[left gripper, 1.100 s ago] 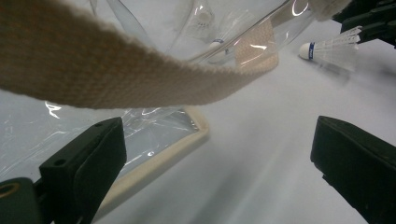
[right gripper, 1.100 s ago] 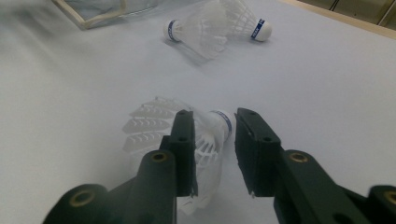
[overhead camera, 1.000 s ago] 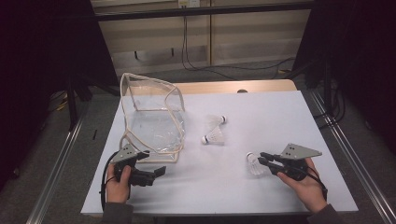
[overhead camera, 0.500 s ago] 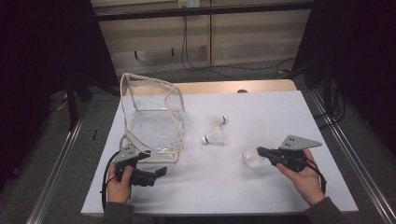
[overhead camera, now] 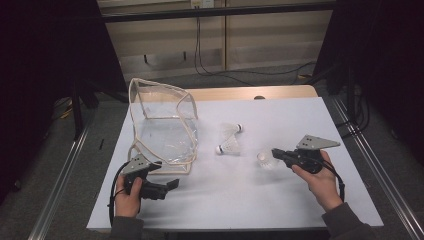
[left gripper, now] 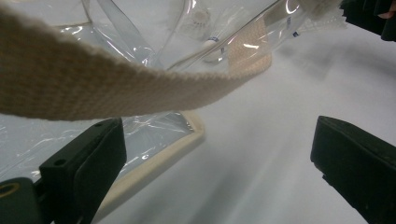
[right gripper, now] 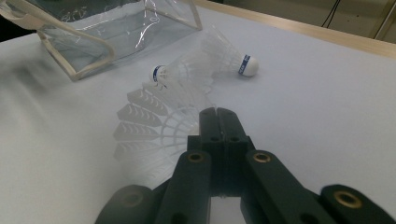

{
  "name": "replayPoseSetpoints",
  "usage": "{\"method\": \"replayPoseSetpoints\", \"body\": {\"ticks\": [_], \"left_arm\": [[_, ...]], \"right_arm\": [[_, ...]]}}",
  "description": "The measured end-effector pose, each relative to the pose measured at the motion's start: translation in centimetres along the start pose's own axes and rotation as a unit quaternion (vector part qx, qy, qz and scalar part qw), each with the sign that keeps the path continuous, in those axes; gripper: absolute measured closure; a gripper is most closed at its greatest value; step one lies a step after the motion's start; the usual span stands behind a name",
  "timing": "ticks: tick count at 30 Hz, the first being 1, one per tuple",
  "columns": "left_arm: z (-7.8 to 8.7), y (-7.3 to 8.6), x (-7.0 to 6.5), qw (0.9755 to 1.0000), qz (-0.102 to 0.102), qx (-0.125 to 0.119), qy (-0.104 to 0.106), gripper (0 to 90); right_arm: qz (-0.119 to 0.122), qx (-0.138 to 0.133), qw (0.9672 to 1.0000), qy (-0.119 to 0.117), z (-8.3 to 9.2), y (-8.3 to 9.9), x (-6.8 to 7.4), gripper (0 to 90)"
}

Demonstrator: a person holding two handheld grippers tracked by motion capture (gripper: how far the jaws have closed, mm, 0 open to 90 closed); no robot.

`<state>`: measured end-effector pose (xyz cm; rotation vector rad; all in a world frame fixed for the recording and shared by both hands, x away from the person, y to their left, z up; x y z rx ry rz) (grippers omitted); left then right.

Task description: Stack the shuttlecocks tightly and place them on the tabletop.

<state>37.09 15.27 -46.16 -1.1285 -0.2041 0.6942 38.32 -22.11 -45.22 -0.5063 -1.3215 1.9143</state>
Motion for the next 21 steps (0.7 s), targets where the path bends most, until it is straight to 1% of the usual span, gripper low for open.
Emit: {"method": "replayPoseSetpoints", "body": {"ticks": [4, 8, 11, 12, 16, 19, 21], "left_arm": [[0.0, 0.0, 0.0, 1.0000, 0.000, 0.000, 0.000, 3.7], [0.0, 0.0, 0.0, 1.0000, 0.001, 0.000, 0.000, 3.7], [0.0, 0.0, 0.0, 1.0000, 0.001, 0.000, 0.000, 3.7], [0.0, 0.0, 0.0, 1.0000, 0.001, 0.000, -0.001, 3.7], [0.0, 0.0, 0.1, 1.0000, 0.002, 0.000, -0.001, 3.7], [-0.1, 0.0, 0.0, 1.0000, 0.000, 0.000, -0.001, 3.7], [-0.1, 0.1, 0.0, 1.0000, 0.000, 0.001, -0.001, 3.7]], "right_arm": [[0.002, 0.005, 1.0000, 0.000, -0.7, -0.2, 0.0, 90.0], [-0.003, 0.005, 1.0000, 0.002, -1.1, -0.6, -0.2, 90.0], [-0.002, 0.006, 1.0000, 0.002, -1.5, -0.7, -0.4, 90.0], [-0.005, 0.007, 1.0000, 0.002, -1.6, -0.7, -0.4, 90.0], [0.002, 0.016, 0.9999, 0.005, -2.0, -0.5, -0.4, 90.0], [-0.004, 0.020, 0.9998, 0.005, -2.2, -0.3, -0.6, 90.0], [-0.004, 0.022, 0.9997, 0.004, -2.4, -0.2, -0.6, 90.0]]}}
Point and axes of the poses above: each handheld gripper's, and its own axes: z roughly backward along the jaws, y roughly out of its underside, x roughly to its left, the point moved 8 cm from there along -z, roughly forward along the jaws, and after that the axes turned 4 degrees about -x, right-handed, at the moved point
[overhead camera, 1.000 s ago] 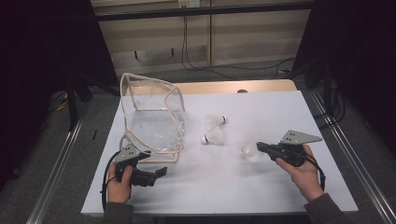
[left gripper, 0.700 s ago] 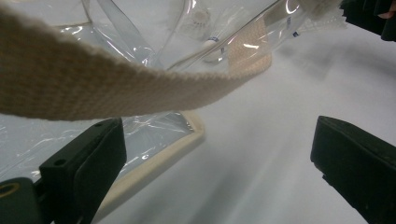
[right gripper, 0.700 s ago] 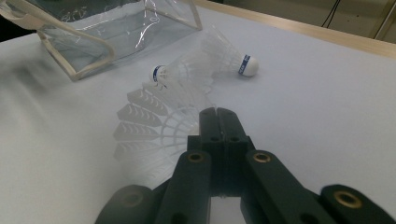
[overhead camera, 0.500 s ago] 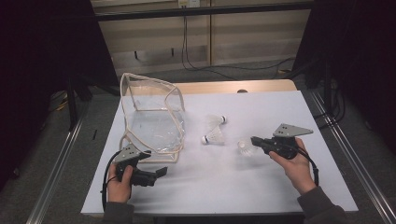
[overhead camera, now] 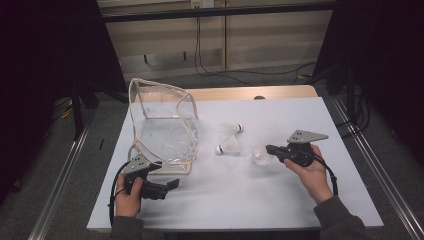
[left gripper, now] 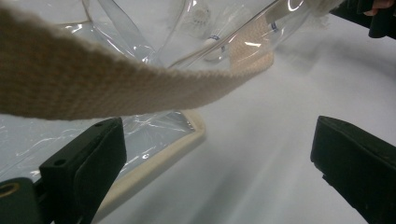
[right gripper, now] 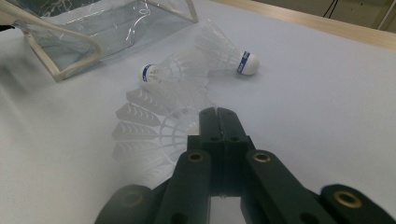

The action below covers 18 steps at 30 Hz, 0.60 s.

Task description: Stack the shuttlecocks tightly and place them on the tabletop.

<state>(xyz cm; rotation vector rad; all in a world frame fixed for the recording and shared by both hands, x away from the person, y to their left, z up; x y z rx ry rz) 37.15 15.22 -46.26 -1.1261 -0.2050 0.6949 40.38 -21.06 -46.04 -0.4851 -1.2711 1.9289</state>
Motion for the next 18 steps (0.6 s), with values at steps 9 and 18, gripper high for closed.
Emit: {"method": "replayPoseSetpoints", "body": {"ticks": [9, 18], "left_arm": [[0.0, 0.0, 0.0, 1.0000, 0.000, 0.000, 0.001, 3.7], [0.0, -0.1, 0.0, 1.0000, -0.001, -0.002, 0.001, 3.7]], "right_arm": [[0.009, 0.019, 0.9997, 0.010, -0.2, 0.7, -0.4, 90.0], [-0.007, 0.018, 0.9995, 0.025, 0.0, 1.2, -1.3, 87.3]]}}
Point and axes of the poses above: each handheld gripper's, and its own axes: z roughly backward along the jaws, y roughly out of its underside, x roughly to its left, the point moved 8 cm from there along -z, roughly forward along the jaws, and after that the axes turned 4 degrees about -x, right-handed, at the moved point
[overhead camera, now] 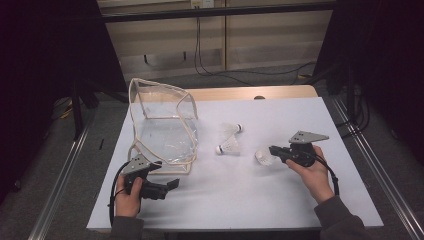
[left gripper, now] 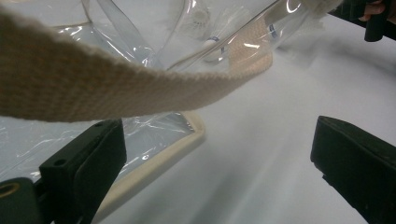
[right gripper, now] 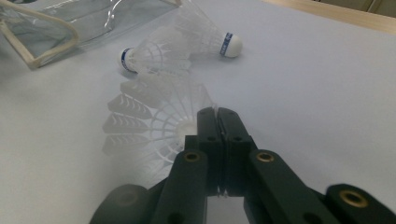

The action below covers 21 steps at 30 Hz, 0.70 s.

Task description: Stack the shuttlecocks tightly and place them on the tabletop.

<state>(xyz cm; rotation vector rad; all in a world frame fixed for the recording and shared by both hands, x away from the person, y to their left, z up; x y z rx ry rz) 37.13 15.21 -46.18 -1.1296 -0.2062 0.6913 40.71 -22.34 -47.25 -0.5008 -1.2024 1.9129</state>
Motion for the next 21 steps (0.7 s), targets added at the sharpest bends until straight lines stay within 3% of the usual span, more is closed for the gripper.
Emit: {"method": "replayPoseSetpoints", "body": {"ticks": [3, 21], "left_arm": [[0.0, 0.0, 0.1, 1.0000, 0.000, 0.000, -0.001, 3.7], [0.0, -0.1, -0.1, 1.0000, 0.000, -0.002, 0.000, 3.7]], "right_arm": [[0.010, 0.002, 0.9999, 0.011, 0.0, 0.0, -0.2, 84.0], [0.008, -0.004, 0.9982, 0.059, 0.9, -0.2, -1.6, 64.7]]}}
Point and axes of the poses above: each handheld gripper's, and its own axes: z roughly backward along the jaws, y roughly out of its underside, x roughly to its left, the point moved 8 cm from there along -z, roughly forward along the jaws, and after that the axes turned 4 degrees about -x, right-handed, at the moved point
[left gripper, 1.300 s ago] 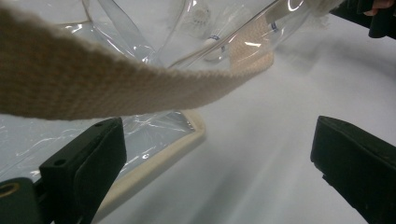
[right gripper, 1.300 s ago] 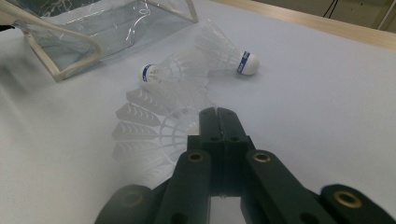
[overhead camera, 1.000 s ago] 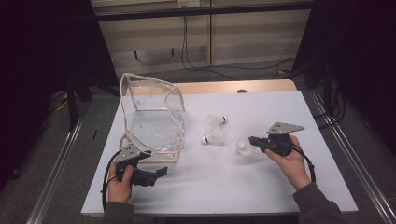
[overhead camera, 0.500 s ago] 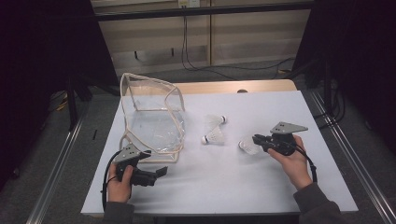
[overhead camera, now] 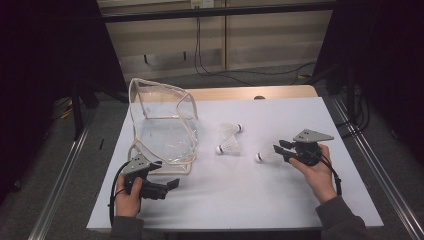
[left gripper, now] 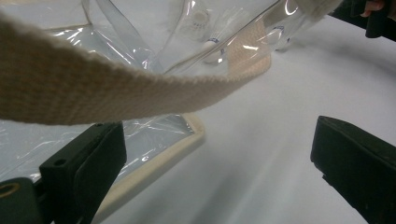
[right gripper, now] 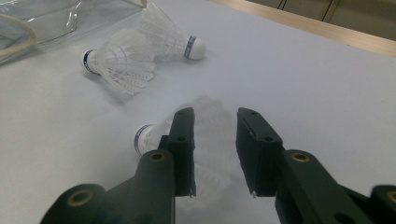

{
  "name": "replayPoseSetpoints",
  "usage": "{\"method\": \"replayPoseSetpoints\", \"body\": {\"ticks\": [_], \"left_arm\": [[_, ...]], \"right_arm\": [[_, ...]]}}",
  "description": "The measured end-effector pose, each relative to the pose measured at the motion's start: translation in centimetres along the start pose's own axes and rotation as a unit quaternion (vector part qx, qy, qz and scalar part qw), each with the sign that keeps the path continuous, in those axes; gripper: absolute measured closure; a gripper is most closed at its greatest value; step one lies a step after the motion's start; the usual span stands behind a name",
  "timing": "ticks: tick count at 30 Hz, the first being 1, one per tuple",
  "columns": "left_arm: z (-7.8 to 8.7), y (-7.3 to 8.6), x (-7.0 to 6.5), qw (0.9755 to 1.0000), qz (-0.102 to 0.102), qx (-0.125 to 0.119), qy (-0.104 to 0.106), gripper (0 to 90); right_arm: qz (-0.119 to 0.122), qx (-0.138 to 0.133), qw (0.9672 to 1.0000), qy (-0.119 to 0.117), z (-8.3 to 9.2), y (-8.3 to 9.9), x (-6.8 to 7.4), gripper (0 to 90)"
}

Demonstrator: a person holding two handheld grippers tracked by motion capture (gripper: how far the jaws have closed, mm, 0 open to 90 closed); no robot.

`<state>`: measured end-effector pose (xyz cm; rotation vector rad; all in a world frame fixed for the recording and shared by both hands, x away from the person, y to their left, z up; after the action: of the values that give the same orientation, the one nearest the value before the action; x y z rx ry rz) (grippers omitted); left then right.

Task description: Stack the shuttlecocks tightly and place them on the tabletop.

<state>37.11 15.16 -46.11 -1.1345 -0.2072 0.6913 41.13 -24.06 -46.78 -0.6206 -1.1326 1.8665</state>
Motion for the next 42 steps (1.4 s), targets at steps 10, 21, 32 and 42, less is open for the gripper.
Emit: {"method": "replayPoseSetpoints", "body": {"ticks": [10, 21, 32, 42], "left_arm": [[0.0, 0.0, 0.0, 1.0000, -0.002, 0.002, -0.002, 3.7], [0.0, -0.1, -0.1, 1.0000, -0.004, 0.001, -0.002, 3.7], [0.0, -0.1, -0.1, 1.0000, -0.005, 0.001, -0.001, 3.7], [0.0, -0.1, -0.2, 1.0000, -0.004, 0.002, 0.000, 3.7]], "right_arm": [[-0.003, 0.003, 0.9999, -0.011, 0.2, 0.2, 0.1, 82.0], [-0.009, 0.024, 0.9995, -0.020, 0.0, 1.0, 0.3, 90.0], [-0.012, 0.029, 0.9993, -0.018, -0.1, 1.5, 0.1, 90.0], [-0.014, 0.030, 0.9993, -0.015, 0.1, 1.8, 0.0, 89.2]]}}
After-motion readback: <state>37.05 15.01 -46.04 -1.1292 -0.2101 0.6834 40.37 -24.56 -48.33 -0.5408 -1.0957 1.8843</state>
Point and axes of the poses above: each handheld gripper's, and its own axes: z roughly backward along the jaws, y roughly out of its underside, x roughly to its left, the point moved 8 cm from there along -z, roughly forward along the jaws, and after that the axes turned 4 degrees about -x, right-handed, at the moved point
